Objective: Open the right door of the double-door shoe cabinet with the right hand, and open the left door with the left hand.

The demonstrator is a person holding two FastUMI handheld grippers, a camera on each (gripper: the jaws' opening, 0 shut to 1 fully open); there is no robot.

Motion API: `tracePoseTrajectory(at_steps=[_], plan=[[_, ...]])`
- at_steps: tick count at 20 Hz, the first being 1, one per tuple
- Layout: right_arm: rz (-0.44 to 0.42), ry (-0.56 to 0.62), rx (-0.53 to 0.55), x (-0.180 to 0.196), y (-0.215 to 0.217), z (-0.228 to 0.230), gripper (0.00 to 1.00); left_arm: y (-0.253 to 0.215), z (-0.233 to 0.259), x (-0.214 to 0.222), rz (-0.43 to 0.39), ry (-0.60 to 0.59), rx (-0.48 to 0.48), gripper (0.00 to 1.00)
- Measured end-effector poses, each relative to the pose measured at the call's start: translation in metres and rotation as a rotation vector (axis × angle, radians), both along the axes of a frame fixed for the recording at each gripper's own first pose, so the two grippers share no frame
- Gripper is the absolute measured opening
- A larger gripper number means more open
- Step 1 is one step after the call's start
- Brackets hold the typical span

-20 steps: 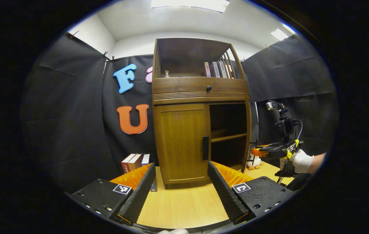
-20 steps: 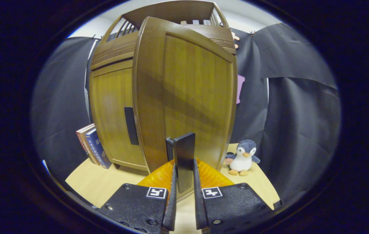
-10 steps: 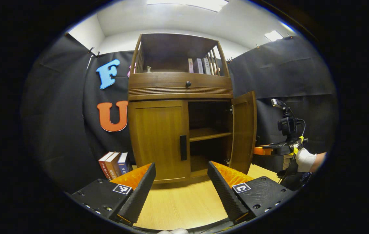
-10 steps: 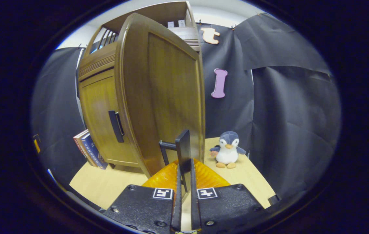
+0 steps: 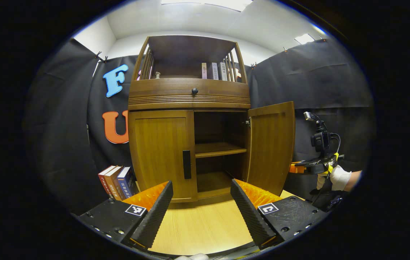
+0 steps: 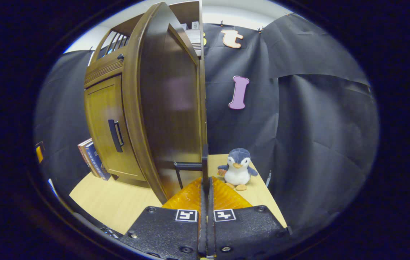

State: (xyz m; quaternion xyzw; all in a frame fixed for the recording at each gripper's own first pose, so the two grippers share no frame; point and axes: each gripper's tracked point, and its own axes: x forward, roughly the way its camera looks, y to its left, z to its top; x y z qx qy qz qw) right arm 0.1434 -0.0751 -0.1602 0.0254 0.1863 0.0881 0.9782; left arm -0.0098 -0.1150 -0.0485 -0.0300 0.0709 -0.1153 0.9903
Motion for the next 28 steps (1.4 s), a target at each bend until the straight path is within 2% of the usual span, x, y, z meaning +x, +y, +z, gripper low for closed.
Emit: tracePoseTrajectory(at_steps=[1,2,3,6,7,11,12,13,15,16,19,23,26,27,28], plan=[[0.028,0.002,0.0,0.002,-0.003,-0.001,0.04,-0.009,0.003,-0.001,0.018,0.003,0.0,0.96],[0.058,0.002,-0.005,0.005,-0.01,0.0,0.04,-0.017,0.005,-0.003,0.039,0.01,0.001,1.0],[0.086,0.002,-0.01,0.007,-0.017,0.0,0.04,-0.024,0.007,-0.005,0.064,0.009,0.003,0.96],[0.168,0.007,-0.001,0.015,-0.036,-0.001,0.04,-0.043,0.01,-0.01,0.15,0.014,0.02,0.96],[0.192,0.008,0.004,0.017,-0.041,0.0,0.04,-0.051,0.009,-0.013,0.177,0.018,0.021,1.0],[0.33,-0.004,0.008,0.018,-0.043,0.0,0.04,-0.069,0.018,-0.028,0.288,0.027,0.043,0.96],[0.351,-0.006,0.006,0.018,-0.044,0.0,0.04,-0.073,0.02,-0.032,0.309,0.032,0.049,1.0],[0.37,-0.007,0.008,0.018,-0.044,0.0,0.04,-0.075,0.023,-0.035,0.327,0.034,0.054,0.96],[0.42,-0.007,0.026,0.015,-0.042,0.0,0.05,-0.078,0.029,-0.042,0.361,0.031,0.068,1.0],[0.428,-0.011,0.03,0.016,-0.046,-0.002,0.09,-0.078,0.031,-0.046,0.375,0.033,0.075,0.96],[0.438,-0.025,0.014,0.009,-0.059,-0.006,0.17,-0.078,0.035,-0.049,0.399,0.038,0.091,0.96],[0.395,-0.089,-0.046,-0.009,-0.101,0.01,0.65,-0.075,0.035,-0.047,0.4,0.036,0.107,0.96],[0.335,-0.126,-0.029,-0.031,-0.117,0.037,0.87,-0.068,0.037,-0.036,0.402,0.029,0.103,0.96],[0.3,-0.132,-0.017,-0.037,-0.121,0.046,0.94,-0.061,0.037,-0.028,0.404,0.024,0.101,1.0],[0.274,-0.137,-0.004,-0.043,-0.121,0.054,1.0,-0.054,0.037,-0.019,0.404,0.018,0.103,0.96]])
